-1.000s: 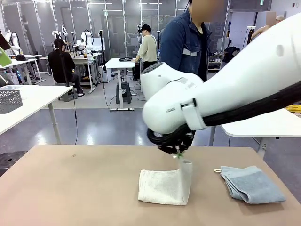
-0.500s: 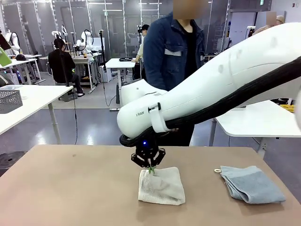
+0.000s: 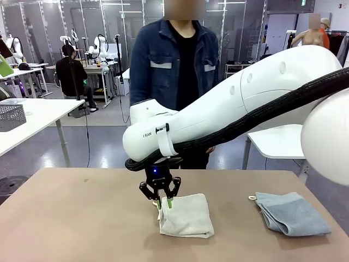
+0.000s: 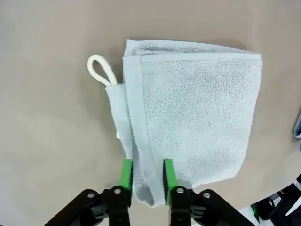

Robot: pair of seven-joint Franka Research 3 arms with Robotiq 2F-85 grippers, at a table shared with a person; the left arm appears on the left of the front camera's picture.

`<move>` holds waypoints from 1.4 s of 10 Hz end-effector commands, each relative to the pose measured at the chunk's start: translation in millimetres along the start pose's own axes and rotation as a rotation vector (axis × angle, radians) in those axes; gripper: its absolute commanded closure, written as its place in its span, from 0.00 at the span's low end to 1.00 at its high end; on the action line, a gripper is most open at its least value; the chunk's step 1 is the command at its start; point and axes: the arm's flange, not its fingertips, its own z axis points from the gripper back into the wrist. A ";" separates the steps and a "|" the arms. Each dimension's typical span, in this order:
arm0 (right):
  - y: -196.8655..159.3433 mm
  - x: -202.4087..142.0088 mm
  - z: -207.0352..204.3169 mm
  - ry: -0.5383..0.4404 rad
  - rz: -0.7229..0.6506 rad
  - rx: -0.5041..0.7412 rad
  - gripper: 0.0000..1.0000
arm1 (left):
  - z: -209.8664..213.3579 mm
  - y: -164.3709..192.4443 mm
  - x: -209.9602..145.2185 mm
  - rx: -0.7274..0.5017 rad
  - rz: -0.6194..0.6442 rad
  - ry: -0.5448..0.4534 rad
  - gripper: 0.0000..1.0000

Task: Fold the towels and place them in the basket.
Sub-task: When a person lays out a Towel with hook on the table, fold it in half twice, then stack the folded Towel with hook on the right side of the table.

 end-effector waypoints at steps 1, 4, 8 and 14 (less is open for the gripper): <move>3.1 -3.1 1.9 0.007 -0.056 -0.001 0.00 | 0.3 -1.1 -2.3 0.013 0.001 0.003 0.00; -5.8 -7.4 -0.6 -0.009 -0.077 0.043 0.17 | 0.3 -1.1 -2.3 0.013 0.001 0.003 0.00; 1.8 0.1 1.7 0.000 -0.028 0.012 0.34 | 0.3 -1.1 -2.3 0.013 0.001 0.003 0.00; 1.8 0.1 1.7 0.000 -0.028 0.012 0.34 | 0.3 -1.1 -2.3 0.013 0.001 0.003 0.00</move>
